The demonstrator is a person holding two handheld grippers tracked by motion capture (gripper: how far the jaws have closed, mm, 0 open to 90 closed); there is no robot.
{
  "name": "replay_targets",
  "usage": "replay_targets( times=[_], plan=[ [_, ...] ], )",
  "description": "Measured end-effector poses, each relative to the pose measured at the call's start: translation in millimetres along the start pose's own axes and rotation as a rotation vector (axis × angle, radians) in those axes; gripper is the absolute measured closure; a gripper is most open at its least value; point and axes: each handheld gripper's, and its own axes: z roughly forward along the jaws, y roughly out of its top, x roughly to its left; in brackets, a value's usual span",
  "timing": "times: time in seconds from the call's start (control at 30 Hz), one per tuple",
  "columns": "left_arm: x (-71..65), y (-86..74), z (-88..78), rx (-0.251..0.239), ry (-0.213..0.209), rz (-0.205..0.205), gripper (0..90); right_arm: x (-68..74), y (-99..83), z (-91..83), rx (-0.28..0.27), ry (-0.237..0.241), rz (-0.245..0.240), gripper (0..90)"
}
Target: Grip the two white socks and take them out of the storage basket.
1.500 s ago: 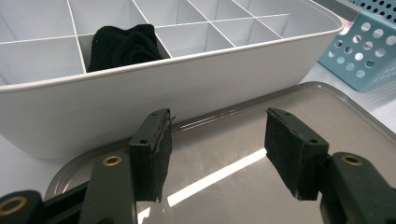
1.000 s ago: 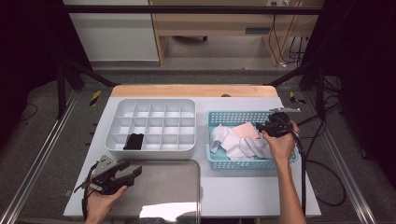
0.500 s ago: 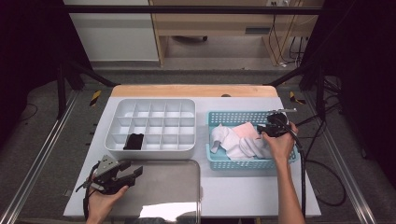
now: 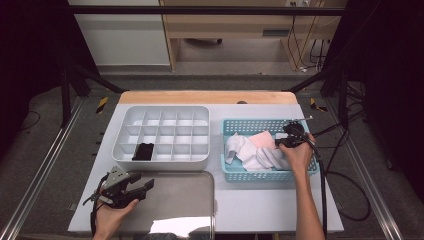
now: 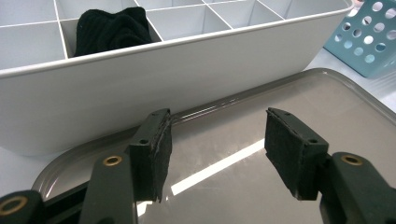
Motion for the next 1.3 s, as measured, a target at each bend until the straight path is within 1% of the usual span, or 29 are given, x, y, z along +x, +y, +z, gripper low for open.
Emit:
replay_targets(
  times=[0.03,0.07,0.1,0.13,0.23,0.33,0.37,0.4,0.43,0.47,0.53,0.6,0.63,0.67,0.7,0.77,0.8,0.9,0.93,0.97,1.0,1.07,1.17,1.23,1.27,1.3],
  plan=[
    [0.0,0.0,0.0,0.0,0.0,0.0,40.8,0.0,0.0,0.0,0.0,0.0,0.0,73.3],
    [0.1,0.0,0.1,0.001,0.0,0.001,40.8,-0.7,0.3,0.6,0.008,-0.001,0.012,78.0],
    [0.1,0.0,0.1,0.001,0.0,0.001,40.8,-0.7,0.3,0.6,0.008,-0.001,0.012,78.0],
    [0.3,0.0,0.2,0.001,0.0,0.001,40.8,-1.4,0.4,1.2,0.018,-0.001,0.026,85.4],
    [0.5,-0.1,0.0,0.001,0.0,-0.001,40.9,-2.3,0.4,1.0,0.014,-0.002,0.027,87.9],
    [0.4,0.0,-0.7,-0.001,0.002,-0.005,41.0,-2.6,0.2,-2.7,-0.02,-0.011,0.026,88.8],
    [0.4,0.0,-0.7,-0.001,0.002,-0.005,41.1,-2.6,0.2,-2.7,-0.02,-0.011,0.026,88.8],
    [0.3,0.1,-1.0,-0.001,0.001,-0.003,41.1,-2.2,0.4,-6.3,-0.048,-0.008,0.028,88.9],
    [0.3,0.2,-1.2,-0.002,0.001,-0.001,41.1,-2.2,0.4,-6.3,-0.048,-0.008,0.028,88.9],
    [0.0,0.3,-1.6,-0.004,-0.001,-0.003,41.2,-2.5,0.5,-10.0,-0.082,-0.016,0.012,89.0],
    [-0.3,0.5,-1.9,-0.005,-0.003,-0.003,41.4,-1.8,1.2,-15.0,-0.112,-0.019,0.016,89.2],
    [-0.7,0.6,-2.4,-0.006,-0.004,-0.002,41.6,-1.6,2.8,-21.4,-0.153,-0.007,0.02,89.2],
    [-0.7,0.6,-2.4,-0.006,-0.004,-0.002,41.7,-1.6,2.8,-21.4,-0.153,-0.007,0.02,89.2],
    [-0.7,0.7,-2.8,-0.006,-0.003,-0.001,41.7,-0.1,4.6,-28.8,-0.197,0.013,0.021,89.4],
    [-0.7,0.8,-3.1,-0.008,-0.003,0.0,41.8,0.2,5.3,-31.9,-0.222,0.019,0.011,89.4],
    [-0.4,1.0,-3.7,-0.011,-0.003,-0.001,42.0,3.2,6.2,-39.5,-0.251,0.036,0.014,89.4],
    [-0.6,1.2,-3.8,-0.012,-0.004,-0.004,42.1,4.2,6.7,-42.5,-0.268,0.042,0.005,89.5],
    [-1.2,1.1,-3.5,-0.01,-0.007,-0.004,42.2,10.2,8.2,-54.0,-0.305,0.057,-0.01,89.6],
    [-1.2,1.1,-3.5,-0.01,-0.007,-0.004,42.3,10.2,8.2,-54.0,-0.305,0.057,-0.01,89.6],
    [-1.2,1.2,-3.6,-0.008,-0.008,-0.002,42.3,12.3,9.0,-58.0,-0.319,0.065,-0.015,89.6],
    [-1.8,1.1,-3.5,-0.008,-0.009,-0.003,42.4,16.8,10.6,-66.8,-0.343,0.079,-0.023,89.8],
    [-2.1,1.3,-3.7,-0.01,-0.009,-0.002,42.5,21.0,11.9,-76.0,-0.368,0.098,-0.034,89.8],
    [-2.2,1.3,-4.1,-0.01,-0.009,-0.001,42.6,28.8,13.5,-90.0,-0.399,0.116,-0.06,90.0],
    [-2.3,1.3,-4.1,-0.011,-0.009,-0.001,42.6,30.9,13.9,-93.4,-0.406,0.122,-0.069,90.0],
    [-2.4,1.4,-3.9,-0.011,-0.009,-0.003,42.6,37.2,15.2,-102.8,-0.427,0.14,-0.079,90.0],
    [-2.5,1.4,-3.8,-0.011,-0.009,-0.003,42.6,39.7,16.0,-106.8,-0.436,0.144,-0.089,90.0]
  ],
)
